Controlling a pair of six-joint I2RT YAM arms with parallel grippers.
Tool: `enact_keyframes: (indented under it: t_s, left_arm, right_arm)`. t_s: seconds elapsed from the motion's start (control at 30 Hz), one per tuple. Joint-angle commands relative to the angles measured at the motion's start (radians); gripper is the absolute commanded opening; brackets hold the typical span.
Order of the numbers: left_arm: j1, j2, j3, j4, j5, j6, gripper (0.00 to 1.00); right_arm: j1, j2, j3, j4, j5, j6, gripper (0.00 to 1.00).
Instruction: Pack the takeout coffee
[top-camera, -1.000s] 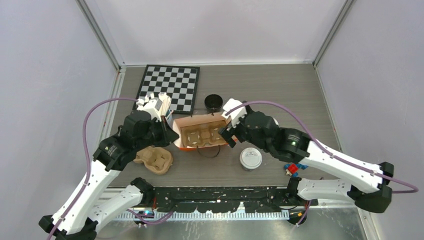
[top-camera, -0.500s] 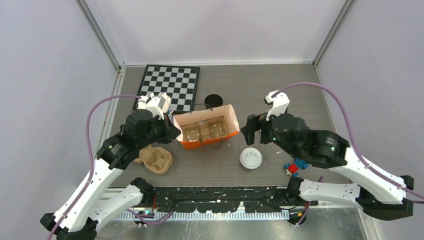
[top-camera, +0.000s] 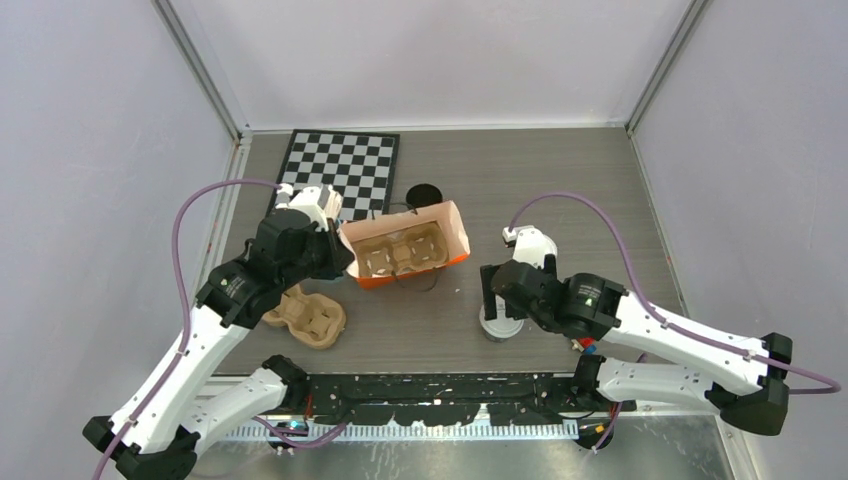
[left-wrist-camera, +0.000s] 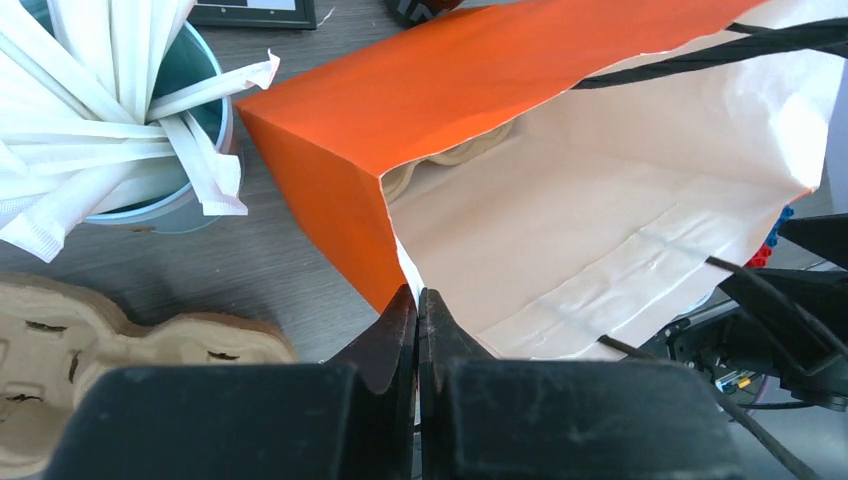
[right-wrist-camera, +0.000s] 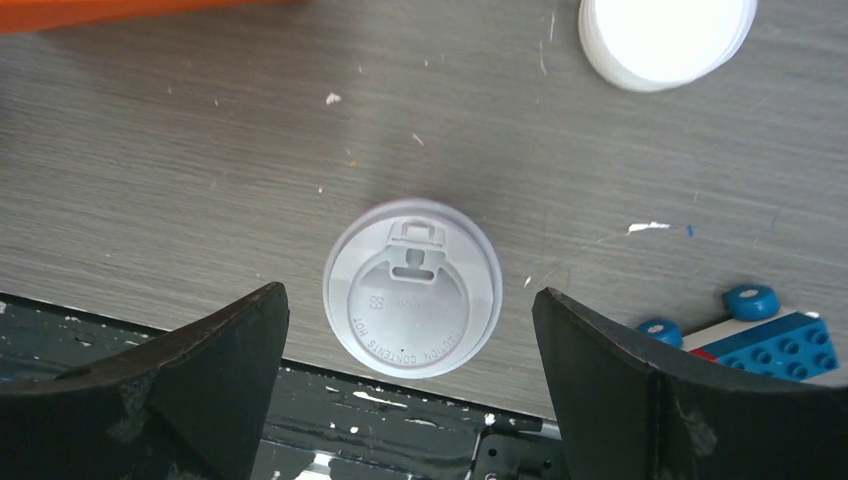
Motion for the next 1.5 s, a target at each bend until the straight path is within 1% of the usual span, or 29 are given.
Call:
enact_keyframes:
  t_s: [0.0, 0.17, 0.37, 0.57, 0.67, 0.83, 0.93, 1.07, 1.27, 1.33, 1.47]
  left_arm:
    - [0.008, 0.004, 0.04, 0.0, -0.017, 0.042, 0.0]
    - [0.009, 0.001, 0.039, -0.008, -0.012, 0.057, 0.0]
    - [0.008, 0.007, 0.035, -0.016, -0.007, 0.058, 0.0]
    - [0.009, 0.016, 0.046, -0.009, -0.006, 0.054, 0.0]
    - [0.009, 0.022, 0.051, -0.006, -0.004, 0.051, 0.0]
    - [0.01, 0.016, 0.05, -0.001, -0.005, 0.049, 0.0]
    - [0.009, 0.016, 0.053, -0.004, -0.002, 0.049, 0.0]
    - [0.009, 0.014, 0.051, -0.001, 0.001, 0.048, 0.0]
    - [0.01, 0.01, 0.051, -0.002, 0.002, 0.048, 0.0]
    - [0.009, 0.007, 0.047, -0.002, 0.002, 0.048, 0.0]
    - [0.009, 0.004, 0.046, -0.009, -0.013, 0.057, 0.0]
  right_arm:
    - [-0.004, 0.029, -0.029, 0.058, -0.048, 0.111, 0.95]
    - [-0.007, 0.061, -0.037, 0.043, -0.086, 0.161, 0.94]
    - [-0.015, 0.012, -0.056, 0.055, -0.098, 0.169, 0.94]
    - [-0.016, -0.028, -0.048, 0.011, -0.093, 0.162, 0.91]
    - [-0.018, 0.004, -0.049, -0.009, -0.125, 0.162, 0.91]
    - [-0.026, 0.11, -0.028, -0.031, -0.18, 0.165, 0.95]
    - [-0.034, 0.138, -0.013, -0.031, -0.177, 0.166, 0.96]
    - [-0.07, 0.121, -0.009, -0.036, -0.199, 0.164, 0.96]
    - [-0.213, 0.094, 0.046, -0.12, -0.305, 0.156, 0.92]
    - [-0.247, 0.111, 0.067, -0.14, -0.343, 0.14, 0.92]
    - [-0.269, 0.192, 0.135, -0.181, -0.4, 0.099, 0.93]
